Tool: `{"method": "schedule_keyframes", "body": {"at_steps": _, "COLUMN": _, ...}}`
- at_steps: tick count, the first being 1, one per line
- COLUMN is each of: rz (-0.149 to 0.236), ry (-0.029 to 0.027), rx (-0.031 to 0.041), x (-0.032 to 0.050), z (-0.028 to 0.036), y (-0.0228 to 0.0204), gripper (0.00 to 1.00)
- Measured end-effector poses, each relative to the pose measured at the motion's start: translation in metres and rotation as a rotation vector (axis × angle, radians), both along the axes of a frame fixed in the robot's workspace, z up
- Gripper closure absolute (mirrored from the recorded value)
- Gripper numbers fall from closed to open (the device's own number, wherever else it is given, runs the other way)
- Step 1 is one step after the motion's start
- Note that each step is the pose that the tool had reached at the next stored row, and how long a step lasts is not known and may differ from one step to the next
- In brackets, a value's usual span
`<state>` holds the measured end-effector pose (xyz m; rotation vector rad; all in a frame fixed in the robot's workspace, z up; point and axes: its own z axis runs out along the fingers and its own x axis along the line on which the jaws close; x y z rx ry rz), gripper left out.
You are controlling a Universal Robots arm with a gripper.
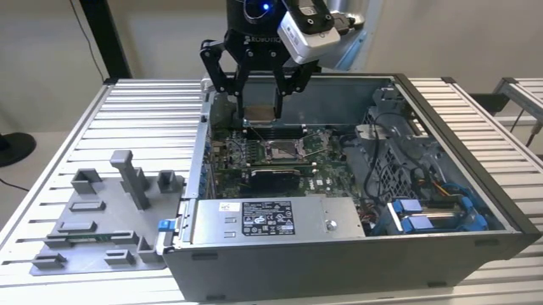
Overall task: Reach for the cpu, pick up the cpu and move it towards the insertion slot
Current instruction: 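Pick up the cpu and move it towards the insertion slot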
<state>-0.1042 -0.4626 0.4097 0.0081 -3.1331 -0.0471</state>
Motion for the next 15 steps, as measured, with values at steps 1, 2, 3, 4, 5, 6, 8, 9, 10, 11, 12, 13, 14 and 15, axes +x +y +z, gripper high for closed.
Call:
{"method": "schedule_keyframes", "body": {"at_steps": 1, "rz": 0.000, "ry": 0.0000, "rx": 0.0001, "x": 0.0013, "z": 0.0000, "y": 0.0000, "gripper": 1.00}}
{"method": "schedule_keyframes", "body": {"at_steps": 2, "rz": 0.000, "ry": 0.0001, "rx": 0.0001, "x": 0.0024, "z": 0.0000, "y": 0.0000, "gripper": 1.00}}
{"method": "schedule_keyframes", "body": {"at_steps": 3, "rz": 0.000, "ry": 0.0000, "rx": 0.0001, "x": 0.0036, "z": 0.0000, "y": 0.0000, "gripper": 1.00}}
{"method": "schedule_keyframes", "body": {"at_steps": 4, "rz": 0.000, "ry": 0.0000, "rx": 0.0001, "x": 0.0052, "z": 0.0000, "y": 0.0000, "gripper": 1.00}}
{"method": "schedule_keyframes", "body": {"at_steps": 5, "rz": 0.000, "ry": 0.0001, "rx": 0.0001, "x": 0.0071, "z": 0.0000, "y": 0.0000, "gripper": 1.00}}
{"method": "schedule_keyframes", "body": {"at_steps": 6, "rz": 0.000, "ry": 0.0002, "rx": 0.0001, "x": 0.0093, "z": 0.0000, "y": 0.0000, "gripper": 1.00}}
{"method": "schedule_keyframes", "body": {"at_steps": 8, "rz": 0.000, "ry": 0.0004, "rx": 0.0001, "x": 0.0138, "z": 0.0000, "y": 0.0000, "gripper": 1.00}}
{"method": "schedule_keyframes", "body": {"at_steps": 9, "rz": 0.000, "ry": 0.0005, "rx": 0.0001, "x": 0.0159, "z": 0.0000, "y": 0.0000, "gripper": 1.00}}
{"method": "schedule_keyframes", "body": {"at_steps": 10, "rz": 0.000, "ry": 0.0005, "rx": 0.0000, "x": 0.0183, "z": 0.0000, "y": 0.0001, "gripper": 1.00}}
{"method": "schedule_keyframes", "body": {"at_steps": 11, "rz": 0.000, "ry": 0.0005, "rx": 0.0001, "x": 0.0204, "z": 0.0000, "y": 0.0001, "gripper": 1.00}}
{"method": "schedule_keyframes", "body": {"at_steps": 12, "rz": 0.000, "ry": 0.0006, "rx": 0.0000, "x": 0.0228, "z": 0.0000, "y": 0.0001, "gripper": 1.00}}
{"method": "schedule_keyframes", "body": {"at_steps": 13, "rz": 0.000, "ry": 0.0007, "rx": 0.0001, "x": 0.0251, "z": 0.0000, "y": 0.0001, "gripper": 1.00}}
{"method": "schedule_keyframes", "body": {"at_steps": 14, "rz": 0.000, "ry": 0.0007, "rx": 0.0001, "x": 0.0273, "z": 0.0000, "y": 0.0001, "gripper": 1.00}}
{"method": "schedule_keyframes", "body": {"at_steps": 15, "rz": 0.000, "ry": 0.0008, "rx": 0.0001, "x": 0.0297, "z": 0.0000, "y": 0.0001, "gripper": 1.00}}
